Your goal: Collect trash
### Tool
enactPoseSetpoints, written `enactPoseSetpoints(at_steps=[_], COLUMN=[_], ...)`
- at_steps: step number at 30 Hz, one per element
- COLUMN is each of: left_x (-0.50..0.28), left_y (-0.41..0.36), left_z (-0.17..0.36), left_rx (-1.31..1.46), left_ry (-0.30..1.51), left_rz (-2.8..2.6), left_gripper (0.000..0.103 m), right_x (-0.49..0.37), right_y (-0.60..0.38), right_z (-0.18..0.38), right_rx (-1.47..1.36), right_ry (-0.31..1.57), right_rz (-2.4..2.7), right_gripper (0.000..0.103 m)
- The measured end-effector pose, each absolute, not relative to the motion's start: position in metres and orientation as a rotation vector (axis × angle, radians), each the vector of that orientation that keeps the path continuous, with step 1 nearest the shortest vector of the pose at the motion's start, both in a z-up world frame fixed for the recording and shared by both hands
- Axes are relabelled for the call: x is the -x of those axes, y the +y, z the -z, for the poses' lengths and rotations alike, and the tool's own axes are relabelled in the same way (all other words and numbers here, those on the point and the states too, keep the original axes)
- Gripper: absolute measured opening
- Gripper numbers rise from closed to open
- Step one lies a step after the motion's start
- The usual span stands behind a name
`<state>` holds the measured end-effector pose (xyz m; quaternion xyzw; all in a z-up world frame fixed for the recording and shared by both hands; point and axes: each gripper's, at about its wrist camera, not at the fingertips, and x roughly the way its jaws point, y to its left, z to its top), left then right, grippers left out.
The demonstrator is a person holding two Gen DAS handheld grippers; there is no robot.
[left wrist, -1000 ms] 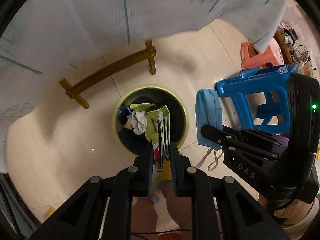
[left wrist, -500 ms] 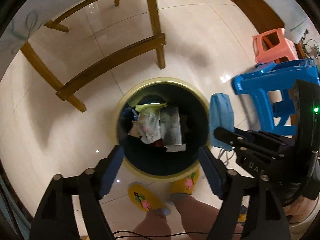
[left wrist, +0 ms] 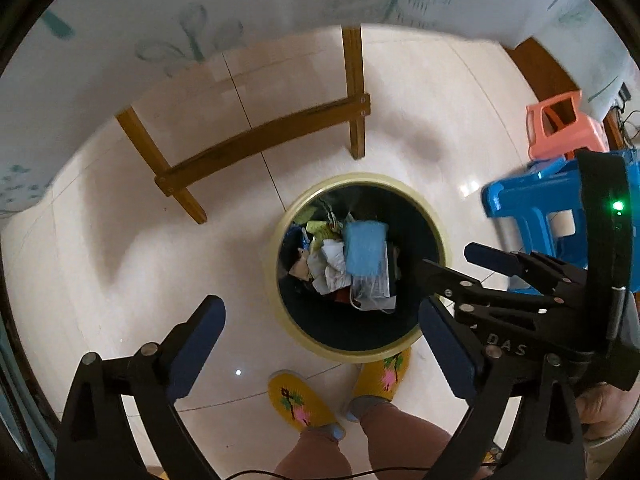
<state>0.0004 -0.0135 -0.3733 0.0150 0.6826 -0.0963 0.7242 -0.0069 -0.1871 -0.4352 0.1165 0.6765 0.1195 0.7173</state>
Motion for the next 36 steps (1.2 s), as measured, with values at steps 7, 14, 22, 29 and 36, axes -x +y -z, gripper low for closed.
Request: enactPoseSetpoints(at_steps=[7,14,22,29,36], left_x=[0.004,0.012,0.024,0.03,0.03], left_y=[-0.009,-0.003,-0.003,-0.001,0.002], left_z=[0.335,0.272,0.156,0.071,0.032], left_rx=[-0.025,0.012,0.056,0.087,0.098], left_ry=[1.451,1.399,1.301,1.2,1.15], left_rz=[0.19,0.142,0.115,0.083,0.022], left_gripper=[0.097,0.097,0.097,0.097,0.097], right_x=[0.001,0.009,0.019,0.026,0.027], right_y=[-0.184,-0.191,-0.194,-0.2,-0.205], right_z=[0.397,0.324,0.205,0.11,0.049], right_rx=[-0.178,-0.168,-0.173,-0.159,-0.12], right_ry=[1.442,1.355,1.268,1.178,1.104], right_rz=[-0.252,-0.226,-0.262,-0.273,-0.284], right_gripper=[0.068,0.068,0.068,0.072,0.073])
